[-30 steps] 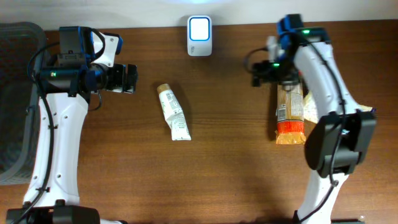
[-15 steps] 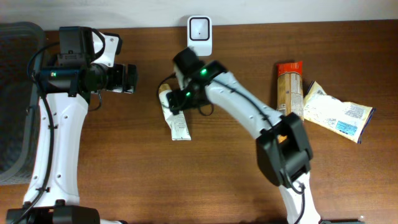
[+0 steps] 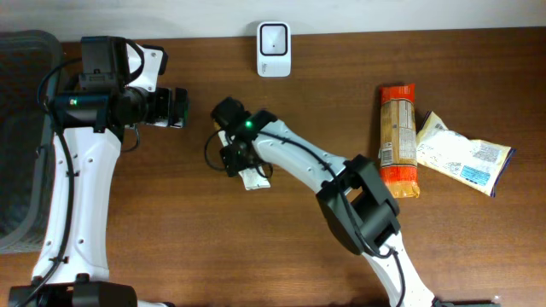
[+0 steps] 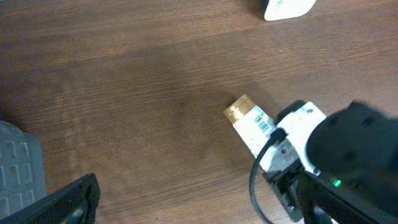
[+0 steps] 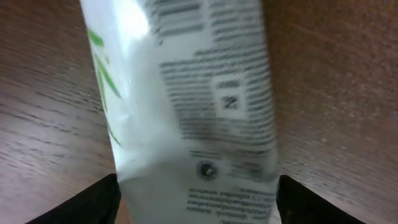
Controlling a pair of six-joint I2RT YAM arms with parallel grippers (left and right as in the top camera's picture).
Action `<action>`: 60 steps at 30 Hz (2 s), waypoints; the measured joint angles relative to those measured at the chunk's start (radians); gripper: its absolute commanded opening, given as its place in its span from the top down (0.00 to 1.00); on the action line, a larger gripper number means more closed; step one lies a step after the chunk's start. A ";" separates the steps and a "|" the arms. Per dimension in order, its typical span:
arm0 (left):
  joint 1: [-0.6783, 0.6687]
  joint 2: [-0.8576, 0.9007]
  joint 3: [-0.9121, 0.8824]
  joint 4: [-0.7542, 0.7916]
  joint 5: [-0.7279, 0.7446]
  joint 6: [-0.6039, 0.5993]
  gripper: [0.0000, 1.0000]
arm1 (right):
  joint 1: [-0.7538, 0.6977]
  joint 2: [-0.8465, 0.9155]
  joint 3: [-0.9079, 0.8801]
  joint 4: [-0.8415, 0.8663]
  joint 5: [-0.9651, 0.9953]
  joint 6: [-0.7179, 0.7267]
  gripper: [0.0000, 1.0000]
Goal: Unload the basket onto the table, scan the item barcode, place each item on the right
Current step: 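Reach the right gripper to the white tube and grasp it, then lift the white tube and shift it toward the scanner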
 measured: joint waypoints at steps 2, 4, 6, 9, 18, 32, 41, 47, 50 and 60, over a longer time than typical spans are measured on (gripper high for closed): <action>0.000 0.000 0.000 0.000 0.000 0.000 0.01 | 0.027 0.000 0.000 0.003 0.054 -0.014 0.20; 0.000 0.000 0.000 0.000 0.000 0.000 0.01 | 0.055 0.001 -0.001 0.002 0.121 -0.025 0.20; 0.000 0.000 0.000 0.000 0.000 0.000 0.01 | 0.080 0.001 -0.001 0.002 0.183 -0.031 0.20; 0.000 0.000 0.000 0.000 0.000 0.000 0.01 | 0.094 0.001 -0.002 0.004 0.237 -0.048 0.28; 0.000 0.000 0.000 0.000 0.000 0.000 0.01 | 0.098 0.000 -0.033 0.032 0.307 -0.071 0.88; 0.000 0.000 0.000 0.000 0.000 0.000 0.01 | 0.067 -0.018 0.014 -0.254 0.466 -0.061 0.96; 0.000 0.000 0.000 0.000 0.000 0.000 0.01 | -0.021 -0.023 -0.114 -0.233 0.534 0.005 0.57; 0.000 0.000 0.000 0.000 0.000 0.000 0.01 | 0.026 -0.043 -0.098 -0.255 0.339 -0.059 0.36; 0.000 0.000 0.000 0.000 0.000 0.000 0.01 | 0.037 -0.043 -0.040 -0.302 0.231 -0.087 0.30; 0.000 0.000 0.000 0.000 0.000 0.000 0.01 | -0.144 -0.046 0.299 -0.504 -0.031 -0.169 0.01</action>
